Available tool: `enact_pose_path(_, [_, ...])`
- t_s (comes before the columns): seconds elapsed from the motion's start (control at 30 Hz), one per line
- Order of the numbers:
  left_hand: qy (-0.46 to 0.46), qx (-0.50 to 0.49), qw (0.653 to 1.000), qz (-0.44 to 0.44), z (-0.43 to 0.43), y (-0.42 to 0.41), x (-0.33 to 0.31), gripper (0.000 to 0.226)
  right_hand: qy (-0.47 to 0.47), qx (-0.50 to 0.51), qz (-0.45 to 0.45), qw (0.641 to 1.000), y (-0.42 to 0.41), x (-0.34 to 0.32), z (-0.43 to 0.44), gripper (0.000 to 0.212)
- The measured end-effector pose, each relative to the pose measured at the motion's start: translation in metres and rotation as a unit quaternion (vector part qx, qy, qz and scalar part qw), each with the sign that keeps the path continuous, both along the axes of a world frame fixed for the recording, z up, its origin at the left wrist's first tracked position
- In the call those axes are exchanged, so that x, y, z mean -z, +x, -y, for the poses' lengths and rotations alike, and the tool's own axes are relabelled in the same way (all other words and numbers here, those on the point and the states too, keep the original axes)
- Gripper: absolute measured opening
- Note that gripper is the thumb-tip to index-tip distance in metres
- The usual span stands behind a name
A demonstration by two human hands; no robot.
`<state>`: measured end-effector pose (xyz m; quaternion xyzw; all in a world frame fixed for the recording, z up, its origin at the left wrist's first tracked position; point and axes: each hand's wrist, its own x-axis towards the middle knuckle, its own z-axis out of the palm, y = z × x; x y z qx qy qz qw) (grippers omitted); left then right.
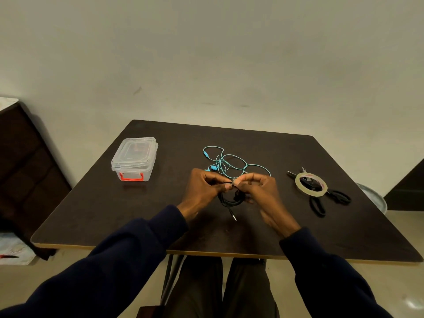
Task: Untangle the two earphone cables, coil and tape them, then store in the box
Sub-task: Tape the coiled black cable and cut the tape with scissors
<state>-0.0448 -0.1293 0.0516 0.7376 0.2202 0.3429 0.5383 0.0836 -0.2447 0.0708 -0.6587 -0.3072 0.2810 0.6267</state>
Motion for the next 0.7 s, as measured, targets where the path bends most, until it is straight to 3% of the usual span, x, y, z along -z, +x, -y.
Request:
enact_pose_path(0.07, [-0.005,0.000,1.000,-0.002,-0.001,0.000,0.003,0.015,0.009,-0.013,-0.096,0.995,0.000,-0.003,-0.002,0.008])
enact_pose_path(0.13, [-0.023,0.004,1.000,0.001,0.001,0.000,0.003,0.013,0.020,-0.014,-0.109,0.994,0.001,-0.002,-0.004,0.008])
enact_pose_path(0.2, [-0.057,0.008,0.998,0.010,0.001,0.000,0.002,0.011,0.028,-0.004,-0.076,0.997,0.000,0.002,-0.005,0.006])
enact_pose_path(0.43, [-0.178,0.026,0.984,-0.004,-0.001,-0.002,-0.001,0.014,0.047,-0.020,0.181,0.982,0.004,0.013,-0.004,0.010])
enact_pose_path(0.6, [-0.194,0.028,0.981,-0.007,-0.006,-0.005,-0.003,0.015,0.021,-0.031,0.215,0.976,0.007,0.017,-0.006,0.018])
enact_pose_path(0.7, [-0.188,0.031,0.981,0.017,-0.003,-0.006,-0.004,0.017,0.034,-0.023,0.167,0.985,0.005,0.013,-0.007,0.014])
